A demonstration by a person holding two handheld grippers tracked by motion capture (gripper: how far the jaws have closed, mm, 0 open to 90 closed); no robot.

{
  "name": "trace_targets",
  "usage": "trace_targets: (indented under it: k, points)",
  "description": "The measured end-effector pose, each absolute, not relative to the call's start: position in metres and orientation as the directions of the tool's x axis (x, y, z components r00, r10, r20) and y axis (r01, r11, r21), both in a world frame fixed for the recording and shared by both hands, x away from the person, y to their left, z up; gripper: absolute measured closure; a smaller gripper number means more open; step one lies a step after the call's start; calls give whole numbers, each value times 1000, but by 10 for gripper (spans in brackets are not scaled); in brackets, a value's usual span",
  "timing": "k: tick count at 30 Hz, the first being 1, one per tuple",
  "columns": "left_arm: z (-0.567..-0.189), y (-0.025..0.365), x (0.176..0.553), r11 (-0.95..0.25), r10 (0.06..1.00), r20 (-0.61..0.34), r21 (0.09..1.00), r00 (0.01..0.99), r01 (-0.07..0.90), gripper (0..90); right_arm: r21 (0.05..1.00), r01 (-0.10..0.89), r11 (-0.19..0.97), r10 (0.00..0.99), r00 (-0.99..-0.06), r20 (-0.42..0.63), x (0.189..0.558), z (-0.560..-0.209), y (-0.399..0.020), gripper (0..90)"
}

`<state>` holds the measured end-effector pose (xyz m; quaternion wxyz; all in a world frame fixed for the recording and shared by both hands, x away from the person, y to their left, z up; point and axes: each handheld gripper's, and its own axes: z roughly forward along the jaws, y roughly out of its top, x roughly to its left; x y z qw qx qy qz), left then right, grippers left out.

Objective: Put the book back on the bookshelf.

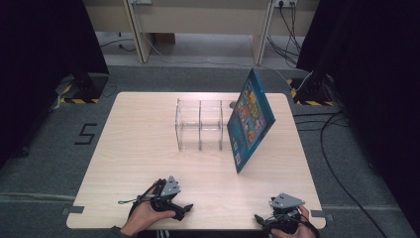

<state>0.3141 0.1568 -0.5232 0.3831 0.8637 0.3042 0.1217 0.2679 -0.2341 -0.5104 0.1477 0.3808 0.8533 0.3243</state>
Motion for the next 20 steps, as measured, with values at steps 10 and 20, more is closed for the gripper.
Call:
trace_targets:
  k: [10,20]
  points:
    - [-523,157,314,-521,619,-23,736,785,432,30,674,545,498,743,-670,-7,267,-512,-234,125]
    - [-523,157,314,-523,615,-23,735,788,430,24,672,547,499,742,-670,-5,267,-512,-234,125]
